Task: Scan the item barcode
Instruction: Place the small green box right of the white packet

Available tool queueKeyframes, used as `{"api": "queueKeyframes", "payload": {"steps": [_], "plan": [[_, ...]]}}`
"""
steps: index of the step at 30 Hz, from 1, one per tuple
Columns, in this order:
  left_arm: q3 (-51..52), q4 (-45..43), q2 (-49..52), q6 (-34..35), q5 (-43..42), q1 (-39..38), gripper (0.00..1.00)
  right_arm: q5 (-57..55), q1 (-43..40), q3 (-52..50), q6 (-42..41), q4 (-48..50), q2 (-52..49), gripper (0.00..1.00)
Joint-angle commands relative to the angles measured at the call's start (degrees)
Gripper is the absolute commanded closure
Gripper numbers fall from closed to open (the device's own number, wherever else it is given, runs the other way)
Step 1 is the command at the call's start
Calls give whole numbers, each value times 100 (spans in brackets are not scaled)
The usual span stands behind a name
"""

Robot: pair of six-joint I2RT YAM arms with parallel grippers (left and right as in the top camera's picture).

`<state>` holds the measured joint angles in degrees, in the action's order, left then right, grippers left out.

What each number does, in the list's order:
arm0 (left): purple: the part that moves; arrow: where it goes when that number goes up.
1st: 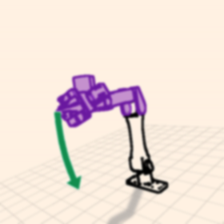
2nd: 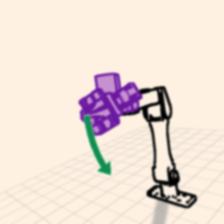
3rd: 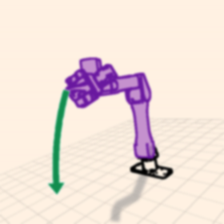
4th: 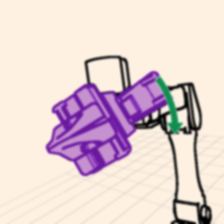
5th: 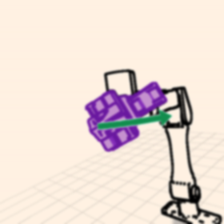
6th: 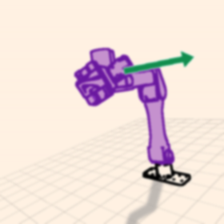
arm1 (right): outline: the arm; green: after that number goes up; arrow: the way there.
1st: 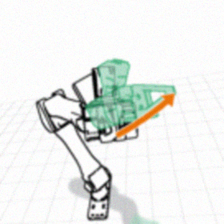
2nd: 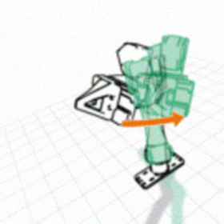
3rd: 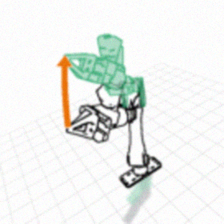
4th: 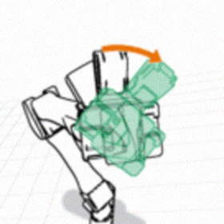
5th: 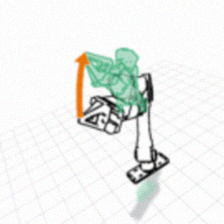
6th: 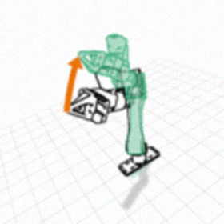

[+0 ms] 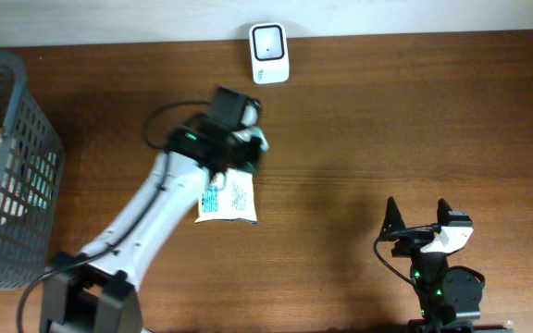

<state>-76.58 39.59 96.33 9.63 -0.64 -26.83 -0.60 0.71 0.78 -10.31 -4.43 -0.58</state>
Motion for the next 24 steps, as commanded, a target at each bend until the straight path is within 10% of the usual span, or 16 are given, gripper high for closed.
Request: {"api": "queueKeyframes", "payload": {"steps": [1, 6, 9, 15, 24], "plan": [[654, -1067, 258, 426, 671, -761, 100, -9, 42, -46, 22, -13, 26, 1], [732, -1904, 876, 424, 1123, -1408, 90, -9, 42, -46, 22, -13, 26, 1], [732, -2124, 876, 424, 1163, -1440, 48, -9, 42, -46, 22, -13, 26, 1], [240, -1746, 612, -638, 1104, -1325, 3, -9, 42, -46, 22, -15, 26, 1], [-3003, 903, -776, -1189, 1244, 846, 1, -9, 42, -46, 22, -13, 22, 1]]}}
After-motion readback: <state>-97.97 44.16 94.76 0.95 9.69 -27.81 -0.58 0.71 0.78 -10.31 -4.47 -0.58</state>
